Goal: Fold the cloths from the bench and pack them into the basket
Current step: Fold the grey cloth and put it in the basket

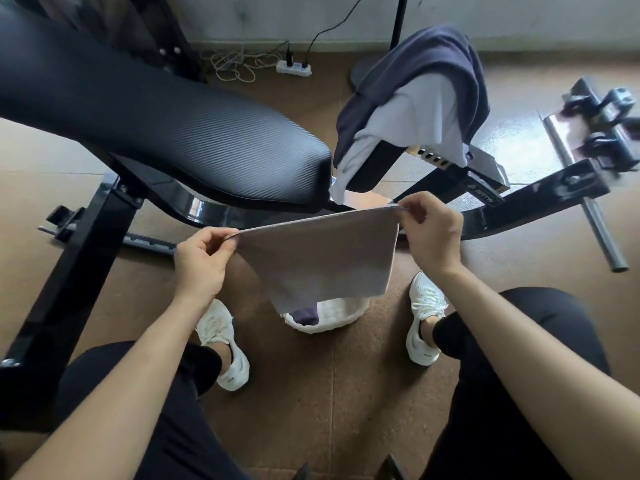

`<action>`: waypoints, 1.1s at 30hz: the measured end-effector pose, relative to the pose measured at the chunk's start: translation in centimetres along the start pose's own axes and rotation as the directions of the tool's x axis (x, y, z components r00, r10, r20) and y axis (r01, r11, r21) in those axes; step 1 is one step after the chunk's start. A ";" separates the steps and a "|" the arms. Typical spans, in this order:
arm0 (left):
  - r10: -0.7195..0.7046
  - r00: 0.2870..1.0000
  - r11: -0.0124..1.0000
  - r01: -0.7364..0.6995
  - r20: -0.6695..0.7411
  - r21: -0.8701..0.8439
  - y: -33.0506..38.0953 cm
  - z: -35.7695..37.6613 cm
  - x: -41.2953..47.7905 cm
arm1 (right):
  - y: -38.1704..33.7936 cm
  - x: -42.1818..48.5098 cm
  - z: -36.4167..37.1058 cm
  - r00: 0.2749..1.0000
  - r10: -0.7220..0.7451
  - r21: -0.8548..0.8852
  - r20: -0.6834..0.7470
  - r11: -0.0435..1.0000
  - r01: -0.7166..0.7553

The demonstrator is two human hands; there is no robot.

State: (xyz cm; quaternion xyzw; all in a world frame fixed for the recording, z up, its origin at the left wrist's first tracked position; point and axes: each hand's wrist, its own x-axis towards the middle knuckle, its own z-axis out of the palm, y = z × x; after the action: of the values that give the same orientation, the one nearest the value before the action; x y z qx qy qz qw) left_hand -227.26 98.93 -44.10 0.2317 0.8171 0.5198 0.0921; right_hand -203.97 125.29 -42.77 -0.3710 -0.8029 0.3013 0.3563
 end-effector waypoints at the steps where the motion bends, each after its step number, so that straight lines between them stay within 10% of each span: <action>1: 0.033 0.999 0.999 -0.032 -0.023 0.033 0.3 0.0 0.1 | -0.5 -0.2 0.1 0.999 -0.051 -0.001 -0.001 0.999 0.051; 5: -0.152 0.971 0.961 0.101 0.185 0.259 -1.4 0.1 0.4 | 0.1 0.1 0.2 0.881 0.121 -0.296 0.458 0.955 0.022; 19: -0.428 0.900 0.879 0.437 0.086 -0.189 -0.8 -0.2 -0.6 | -0.2 -0.6 -0.1 0.800 0.484 0.107 0.355 0.829 -0.549; 33: -0.424 0.880 0.831 0.472 0.213 -0.296 0.4 4.9 -4.8 | -2.2 -4.8 2.9 0.811 0.426 0.190 0.402 0.828 -0.528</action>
State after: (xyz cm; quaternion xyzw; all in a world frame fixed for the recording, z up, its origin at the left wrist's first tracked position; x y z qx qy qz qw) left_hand -221.00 100.70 -46.33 0.0495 0.7382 0.5989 0.3065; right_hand -204.84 119.52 -44.43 -0.4474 -0.6780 0.5567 0.1738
